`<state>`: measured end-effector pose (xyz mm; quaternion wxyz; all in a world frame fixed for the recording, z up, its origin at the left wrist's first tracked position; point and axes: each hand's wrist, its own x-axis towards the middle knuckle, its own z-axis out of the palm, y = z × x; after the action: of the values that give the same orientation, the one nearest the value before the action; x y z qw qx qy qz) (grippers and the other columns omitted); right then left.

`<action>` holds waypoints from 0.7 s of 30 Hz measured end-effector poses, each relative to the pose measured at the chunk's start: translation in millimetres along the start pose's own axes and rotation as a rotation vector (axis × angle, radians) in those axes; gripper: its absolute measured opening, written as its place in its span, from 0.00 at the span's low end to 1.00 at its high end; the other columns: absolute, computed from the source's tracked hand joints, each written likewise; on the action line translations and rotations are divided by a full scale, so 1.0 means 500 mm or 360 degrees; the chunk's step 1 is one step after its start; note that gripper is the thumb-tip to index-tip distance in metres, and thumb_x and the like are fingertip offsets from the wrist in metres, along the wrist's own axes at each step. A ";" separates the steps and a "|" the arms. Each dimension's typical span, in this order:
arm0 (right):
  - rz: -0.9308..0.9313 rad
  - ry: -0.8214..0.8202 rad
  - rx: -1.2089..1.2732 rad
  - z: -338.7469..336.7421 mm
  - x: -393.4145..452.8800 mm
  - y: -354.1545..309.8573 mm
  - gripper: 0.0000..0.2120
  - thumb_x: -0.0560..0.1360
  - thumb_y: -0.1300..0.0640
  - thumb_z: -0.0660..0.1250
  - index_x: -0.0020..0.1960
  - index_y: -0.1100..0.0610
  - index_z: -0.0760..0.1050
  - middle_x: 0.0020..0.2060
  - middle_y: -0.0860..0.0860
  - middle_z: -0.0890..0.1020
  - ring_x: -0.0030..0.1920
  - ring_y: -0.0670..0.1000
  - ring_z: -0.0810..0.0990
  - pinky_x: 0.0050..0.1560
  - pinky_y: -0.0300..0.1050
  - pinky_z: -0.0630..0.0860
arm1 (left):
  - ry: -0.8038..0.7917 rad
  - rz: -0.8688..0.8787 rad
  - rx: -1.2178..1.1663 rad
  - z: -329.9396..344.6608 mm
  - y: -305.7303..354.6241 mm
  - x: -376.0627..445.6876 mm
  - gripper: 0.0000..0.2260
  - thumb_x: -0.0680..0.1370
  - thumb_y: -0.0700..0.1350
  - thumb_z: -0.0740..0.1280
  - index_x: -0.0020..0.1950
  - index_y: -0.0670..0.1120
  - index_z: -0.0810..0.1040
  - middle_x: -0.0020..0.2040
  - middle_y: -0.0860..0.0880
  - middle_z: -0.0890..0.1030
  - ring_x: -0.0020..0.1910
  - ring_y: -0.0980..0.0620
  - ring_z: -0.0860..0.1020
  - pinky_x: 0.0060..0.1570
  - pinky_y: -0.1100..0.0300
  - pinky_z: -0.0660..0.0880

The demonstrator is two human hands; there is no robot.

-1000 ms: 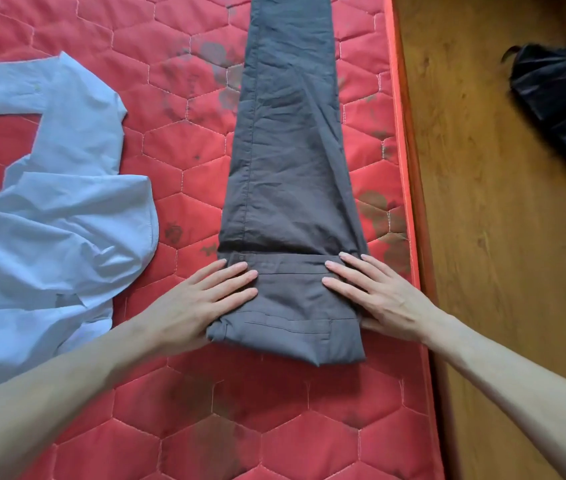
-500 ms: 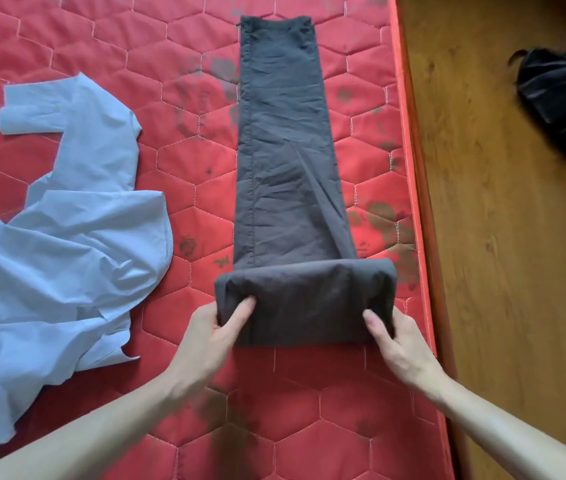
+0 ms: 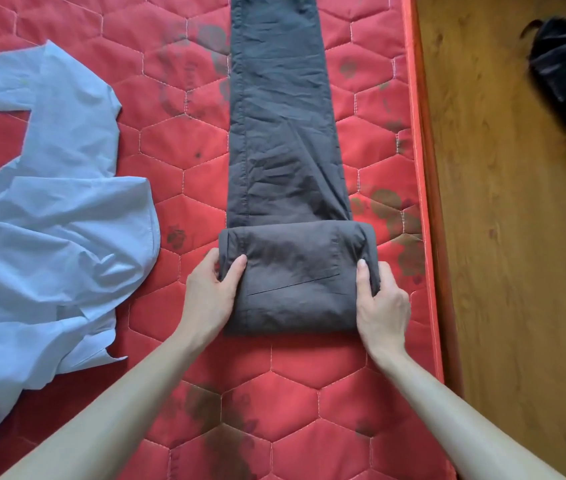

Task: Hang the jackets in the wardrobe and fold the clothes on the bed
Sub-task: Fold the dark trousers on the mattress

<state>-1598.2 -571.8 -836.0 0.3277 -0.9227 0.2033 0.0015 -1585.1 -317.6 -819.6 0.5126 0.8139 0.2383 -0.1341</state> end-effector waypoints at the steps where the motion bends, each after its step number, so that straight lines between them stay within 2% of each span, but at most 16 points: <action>1: -0.0024 0.0040 -0.0053 0.000 -0.008 0.001 0.15 0.83 0.44 0.62 0.57 0.55 0.77 0.44 0.57 0.84 0.48 0.63 0.81 0.47 0.56 0.73 | 0.0111 0.0016 0.0178 0.006 0.004 -0.004 0.07 0.83 0.53 0.69 0.54 0.51 0.77 0.45 0.53 0.85 0.48 0.47 0.83 0.51 0.45 0.78; 3: -0.0305 0.0059 -0.0074 -0.007 -0.016 0.016 0.21 0.83 0.53 0.65 0.73 0.59 0.70 0.64 0.57 0.79 0.65 0.57 0.77 0.65 0.50 0.71 | 0.0356 0.0164 0.0549 0.012 0.014 -0.024 0.13 0.83 0.53 0.68 0.63 0.49 0.73 0.54 0.48 0.82 0.55 0.41 0.80 0.55 0.44 0.76; 4: -0.0517 0.0045 -0.0129 -0.015 -0.013 0.031 0.24 0.83 0.55 0.65 0.77 0.59 0.67 0.70 0.57 0.74 0.70 0.56 0.73 0.70 0.50 0.69 | 0.0400 0.0401 0.0670 0.009 0.012 -0.034 0.16 0.84 0.49 0.66 0.69 0.46 0.71 0.61 0.45 0.79 0.60 0.40 0.77 0.60 0.44 0.74; 5: -0.0718 0.0015 -0.0196 -0.027 -0.007 0.047 0.25 0.83 0.56 0.63 0.78 0.58 0.65 0.74 0.58 0.71 0.74 0.57 0.71 0.72 0.52 0.68 | 0.0358 0.0715 0.0787 0.003 0.004 -0.040 0.18 0.83 0.44 0.64 0.73 0.43 0.70 0.65 0.42 0.75 0.65 0.39 0.74 0.66 0.45 0.71; 7: -0.1043 -0.0152 -0.0263 -0.059 0.014 0.078 0.26 0.81 0.60 0.60 0.79 0.58 0.67 0.78 0.58 0.67 0.79 0.59 0.66 0.74 0.58 0.67 | 0.0117 0.1223 0.1088 -0.019 -0.027 -0.038 0.26 0.77 0.32 0.58 0.77 0.41 0.69 0.73 0.41 0.71 0.72 0.39 0.70 0.74 0.45 0.66; 9: -0.1239 -0.0395 -0.0356 -0.101 0.043 0.102 0.31 0.74 0.63 0.59 0.78 0.58 0.69 0.80 0.58 0.64 0.81 0.60 0.62 0.74 0.64 0.67 | -0.0157 0.1507 0.1499 -0.058 -0.052 -0.013 0.36 0.72 0.29 0.54 0.81 0.42 0.66 0.79 0.42 0.68 0.79 0.40 0.66 0.76 0.42 0.63; 11: -0.1395 -0.0553 -0.0583 -0.137 0.077 0.114 0.39 0.68 0.66 0.57 0.79 0.57 0.67 0.82 0.57 0.62 0.82 0.59 0.60 0.75 0.64 0.65 | -0.0402 0.1620 0.1809 -0.093 -0.064 0.011 0.37 0.72 0.31 0.53 0.83 0.44 0.63 0.83 0.42 0.63 0.82 0.41 0.62 0.77 0.41 0.61; 14: -0.1642 -0.0747 -0.0996 -0.162 0.120 0.114 0.45 0.64 0.67 0.55 0.83 0.55 0.60 0.83 0.54 0.59 0.83 0.57 0.57 0.78 0.61 0.62 | -0.0595 0.1735 0.1933 -0.122 -0.066 0.047 0.38 0.72 0.34 0.57 0.84 0.45 0.60 0.85 0.42 0.57 0.84 0.39 0.56 0.80 0.41 0.56; 17: -0.1780 -0.1023 -0.1151 -0.155 0.149 0.103 0.48 0.63 0.58 0.59 0.84 0.57 0.57 0.84 0.52 0.56 0.84 0.55 0.54 0.81 0.61 0.57 | -0.0690 0.1748 0.1816 -0.121 -0.057 0.080 0.35 0.77 0.49 0.65 0.84 0.47 0.61 0.85 0.42 0.57 0.84 0.39 0.54 0.81 0.40 0.57; 19: -0.1781 -0.1162 -0.1145 -0.149 0.169 0.096 0.50 0.64 0.53 0.63 0.84 0.57 0.54 0.84 0.51 0.55 0.84 0.53 0.53 0.81 0.61 0.57 | -0.0751 0.1699 0.1791 -0.119 -0.052 0.094 0.40 0.78 0.60 0.67 0.85 0.47 0.58 0.86 0.43 0.54 0.85 0.40 0.51 0.81 0.40 0.57; 21: -0.1796 -0.1216 -0.1150 -0.146 0.188 0.093 0.49 0.68 0.49 0.67 0.85 0.55 0.52 0.84 0.49 0.55 0.84 0.51 0.54 0.80 0.60 0.59 | -0.0796 0.1656 0.1769 -0.120 -0.049 0.099 0.43 0.77 0.63 0.69 0.85 0.47 0.56 0.86 0.44 0.52 0.85 0.40 0.50 0.80 0.39 0.58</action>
<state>-1539.1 -683.7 -819.4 0.0045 -0.8718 -0.4382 0.2189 -1557.7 -242.7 -835.1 0.0672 0.9028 -0.3954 -0.1555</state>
